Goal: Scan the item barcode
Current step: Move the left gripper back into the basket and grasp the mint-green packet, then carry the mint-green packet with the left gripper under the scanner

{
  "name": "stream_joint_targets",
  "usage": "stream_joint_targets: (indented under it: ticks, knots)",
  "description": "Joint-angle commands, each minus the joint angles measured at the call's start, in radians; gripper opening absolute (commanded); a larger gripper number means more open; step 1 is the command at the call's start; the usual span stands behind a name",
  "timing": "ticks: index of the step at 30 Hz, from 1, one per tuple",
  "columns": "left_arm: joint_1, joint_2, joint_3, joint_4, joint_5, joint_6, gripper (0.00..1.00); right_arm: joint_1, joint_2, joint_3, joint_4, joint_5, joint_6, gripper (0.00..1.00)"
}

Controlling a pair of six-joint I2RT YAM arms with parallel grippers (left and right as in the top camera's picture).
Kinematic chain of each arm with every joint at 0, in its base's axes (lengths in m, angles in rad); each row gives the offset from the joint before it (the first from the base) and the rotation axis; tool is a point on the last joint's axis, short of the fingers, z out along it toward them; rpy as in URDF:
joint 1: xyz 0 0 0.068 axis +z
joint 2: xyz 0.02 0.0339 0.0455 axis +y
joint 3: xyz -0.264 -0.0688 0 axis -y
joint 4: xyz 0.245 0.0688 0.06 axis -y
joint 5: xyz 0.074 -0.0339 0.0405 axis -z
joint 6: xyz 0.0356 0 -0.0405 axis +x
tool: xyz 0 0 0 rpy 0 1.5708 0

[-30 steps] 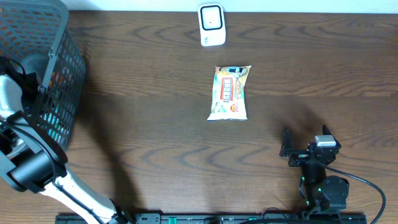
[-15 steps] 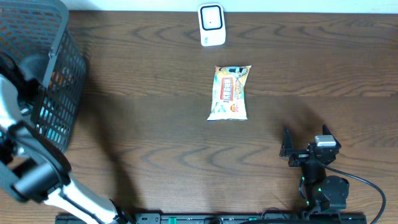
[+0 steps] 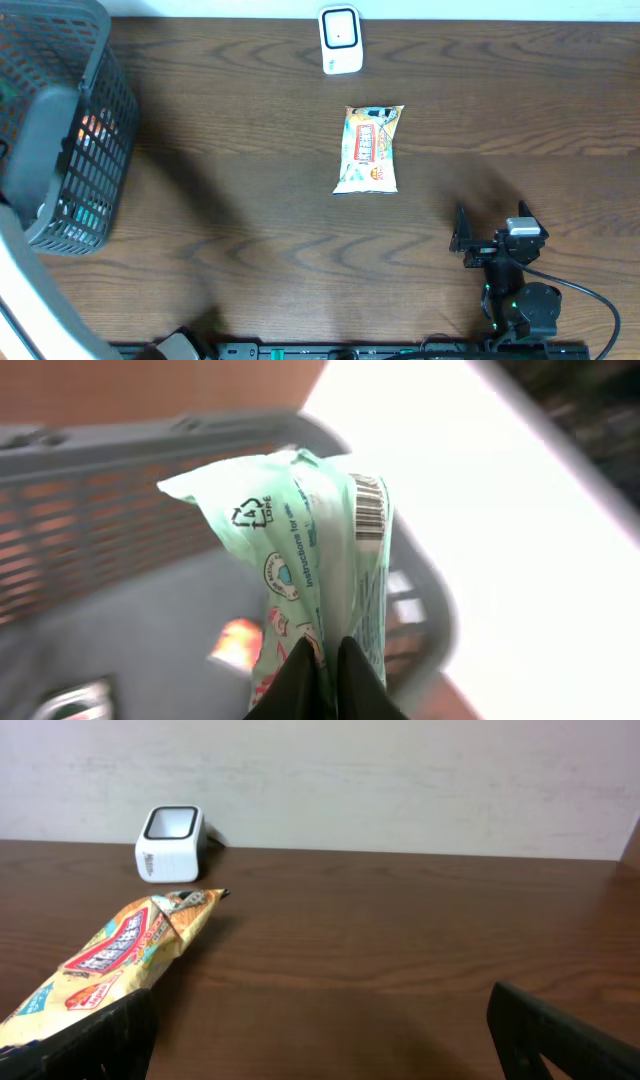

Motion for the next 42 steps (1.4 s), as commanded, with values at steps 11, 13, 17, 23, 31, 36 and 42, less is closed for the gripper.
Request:
stream_joint_targets:
  ticks: [11, 13, 17, 23, 31, 36, 42]
  knots:
    - [-0.426, 0.008, -0.006, -0.072, 0.303, 0.031, 0.07, -0.003, -0.006, -0.001, -0.005, 0.008, 0.01, 0.99]
    - [-0.52, 0.031, -0.009, -0.114, 0.303, 0.102, 0.07, -0.003, -0.006, -0.001, -0.006, 0.008, 0.01, 0.99]
    - [-0.687, 0.097, -0.009, -0.174, 0.269, 0.177, 0.07, -0.003, -0.006, -0.001, -0.005, 0.008, 0.01, 0.99]
    - [-0.832, 0.214, -0.009, -0.2, 0.088, 0.177, 0.08, -0.003, -0.006, -0.001, -0.006, 0.008, 0.01, 0.99]
    - [-0.875, 0.396, -0.009, -0.166, -0.166, 0.178, 0.47, -0.003, -0.006, -0.001, -0.006, 0.008, 0.01, 0.99]
    - [-0.875, 0.526, -0.009, -0.103, -0.183, 0.182, 0.68, -0.003, -0.006, -0.001, -0.005, 0.008, 0.01, 0.99]
    - [-0.877, 0.682, -0.009, -0.053, -0.185, 0.204, 0.81, -0.003, -0.006, -0.001, -0.006, 0.008, 0.01, 0.99]
